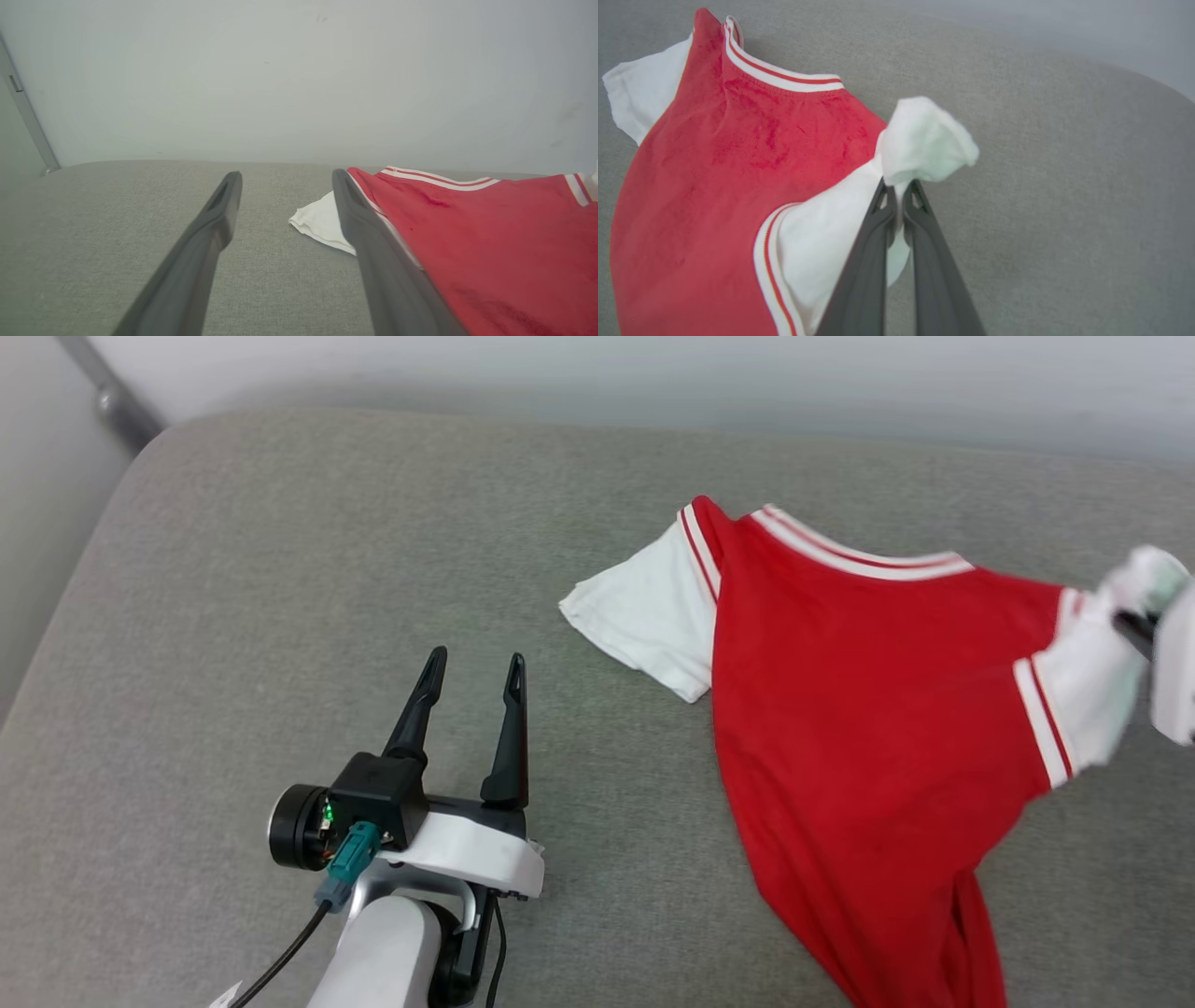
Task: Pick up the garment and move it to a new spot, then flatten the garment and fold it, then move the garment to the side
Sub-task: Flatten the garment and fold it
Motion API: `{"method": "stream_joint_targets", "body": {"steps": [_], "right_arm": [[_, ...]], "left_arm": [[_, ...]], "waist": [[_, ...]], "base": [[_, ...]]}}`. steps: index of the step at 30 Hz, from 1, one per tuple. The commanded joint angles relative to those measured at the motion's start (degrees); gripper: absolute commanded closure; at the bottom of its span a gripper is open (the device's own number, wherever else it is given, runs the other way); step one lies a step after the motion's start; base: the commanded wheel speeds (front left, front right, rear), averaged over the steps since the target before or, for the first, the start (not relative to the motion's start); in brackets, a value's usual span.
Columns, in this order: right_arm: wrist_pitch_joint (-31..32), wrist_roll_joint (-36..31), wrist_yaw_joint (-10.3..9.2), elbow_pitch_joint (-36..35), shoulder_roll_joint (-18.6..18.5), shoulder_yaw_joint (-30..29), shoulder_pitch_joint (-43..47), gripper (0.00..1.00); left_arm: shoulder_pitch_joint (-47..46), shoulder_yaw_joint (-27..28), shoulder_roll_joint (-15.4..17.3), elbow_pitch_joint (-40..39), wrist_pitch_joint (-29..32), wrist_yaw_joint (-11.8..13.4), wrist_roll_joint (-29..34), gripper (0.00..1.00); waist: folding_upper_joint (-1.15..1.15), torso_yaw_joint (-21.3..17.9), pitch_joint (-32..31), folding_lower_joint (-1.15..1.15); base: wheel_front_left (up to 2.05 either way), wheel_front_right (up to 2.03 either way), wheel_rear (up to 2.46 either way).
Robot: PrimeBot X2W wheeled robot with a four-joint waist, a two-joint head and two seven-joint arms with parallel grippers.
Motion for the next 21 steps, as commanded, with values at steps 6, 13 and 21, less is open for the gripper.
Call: {"method": "stream_joint_targets", "body": {"steps": [6, 13, 21], "right_arm": [[0.61, -2.55, -0.05, 1.55, 4.41, -13.86, 12.95, 1.00], [-9.23, -5.13, -0.05, 9.59, 10.69, -21.47, 19.88, 0.00], [-27.09, -7.93, -0.05, 7.82, 10.87, -21.44, 20.83, 0.00]], "left_arm": [[0.76, 0.60, -0.04, 0.58, -0.15, -0.71, 0.82, 0.00], [0.98, 0.88, 0.08, 1.75, -0.15, -1.44, 1.46, 0.00], [2.57, 2.22, 1.24, 2.54, -0.15, -1.35, 1.59, 0.00]], "waist": [[0.00, -3.30, -1.89, 0.00], [0.00, -4.20, -2.59, 0.00], [0.00, -5.56, -4.66, 0.00]], "base": [[0.00, 0.00, 0.00], [0.00, 0.00, 0.00], [0.00, 0.00, 0.00]]}}
